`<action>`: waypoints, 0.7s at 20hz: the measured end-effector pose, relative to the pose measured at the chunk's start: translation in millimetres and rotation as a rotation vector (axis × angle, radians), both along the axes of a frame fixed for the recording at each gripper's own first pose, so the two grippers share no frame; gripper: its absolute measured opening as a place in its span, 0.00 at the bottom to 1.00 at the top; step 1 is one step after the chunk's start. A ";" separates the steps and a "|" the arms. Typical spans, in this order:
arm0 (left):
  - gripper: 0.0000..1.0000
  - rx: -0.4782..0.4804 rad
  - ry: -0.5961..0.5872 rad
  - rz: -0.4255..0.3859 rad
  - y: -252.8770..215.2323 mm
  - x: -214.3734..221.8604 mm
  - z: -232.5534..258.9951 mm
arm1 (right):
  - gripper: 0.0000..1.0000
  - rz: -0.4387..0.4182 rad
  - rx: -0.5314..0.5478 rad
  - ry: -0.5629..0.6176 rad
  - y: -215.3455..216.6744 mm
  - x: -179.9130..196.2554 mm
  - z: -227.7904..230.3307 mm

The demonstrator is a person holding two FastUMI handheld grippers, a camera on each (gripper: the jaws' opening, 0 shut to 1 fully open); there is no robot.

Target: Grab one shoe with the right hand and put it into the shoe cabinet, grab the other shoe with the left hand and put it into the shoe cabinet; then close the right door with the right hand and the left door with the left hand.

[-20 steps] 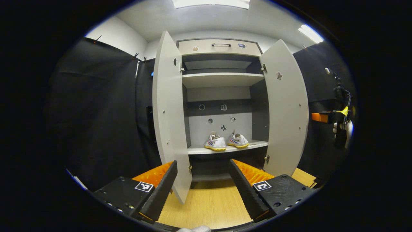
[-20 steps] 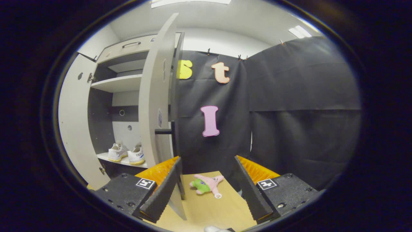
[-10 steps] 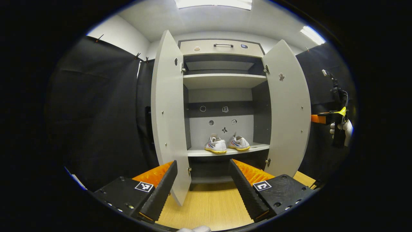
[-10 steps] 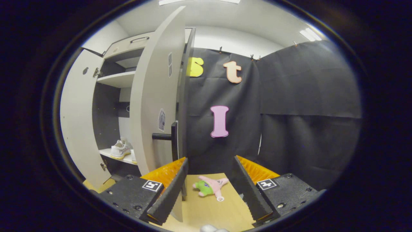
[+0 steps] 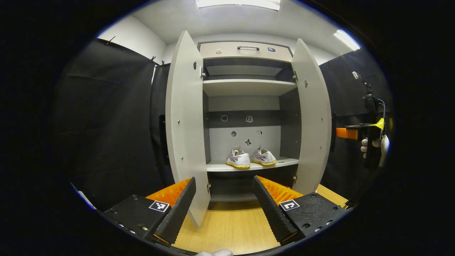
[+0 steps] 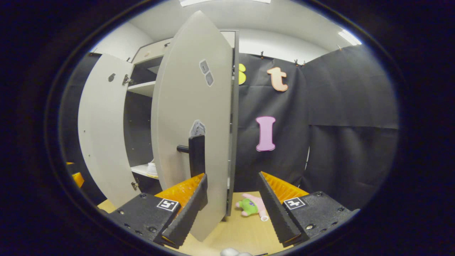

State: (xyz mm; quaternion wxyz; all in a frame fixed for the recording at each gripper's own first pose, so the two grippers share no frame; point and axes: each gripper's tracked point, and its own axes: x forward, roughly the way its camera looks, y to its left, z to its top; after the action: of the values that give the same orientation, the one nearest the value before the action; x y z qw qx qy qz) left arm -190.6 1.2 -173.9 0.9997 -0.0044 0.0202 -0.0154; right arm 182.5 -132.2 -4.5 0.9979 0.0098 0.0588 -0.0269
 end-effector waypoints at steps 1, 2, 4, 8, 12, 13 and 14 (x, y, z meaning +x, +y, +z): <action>0.96 0.004 0.003 0.008 3.5 -0.6 -1.0 | 0.87 0.021 0.002 -0.003 12.8 5.9 -0.1; 0.96 0.006 0.001 0.019 7.2 -1.6 -0.6 | 0.93 0.038 0.003 -0.008 24.8 11.6 0.4; 0.96 0.006 0.004 0.039 14.7 -4.2 -0.4 | 0.87 0.077 -0.002 -0.017 46.7 22.0 1.5; 1.00 0.000 0.026 0.081 32.6 -5.8 -5.8 | 1.00 0.129 0.005 -0.027 76.5 19.0 8.4; 0.96 -0.002 0.024 0.096 44.4 -7.0 -4.2 | 0.99 0.153 0.020 -0.037 91.0 0.4 11.8; 0.96 -0.002 0.021 0.096 46.4 -5.7 -2.4 | 0.99 0.158 0.015 -0.036 93.8 -3.3 11.9; 0.96 0.003 0.014 0.099 50.4 -3.1 -0.7 | 0.99 0.166 0.018 -0.033 98.9 -7.2 11.5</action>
State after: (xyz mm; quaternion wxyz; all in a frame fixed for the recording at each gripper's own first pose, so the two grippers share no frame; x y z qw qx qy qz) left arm -193.8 51.5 -174.6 0.9990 -0.0042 0.0272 0.0340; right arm 175.2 -33.4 7.0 0.9974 0.0143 0.0432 0.0567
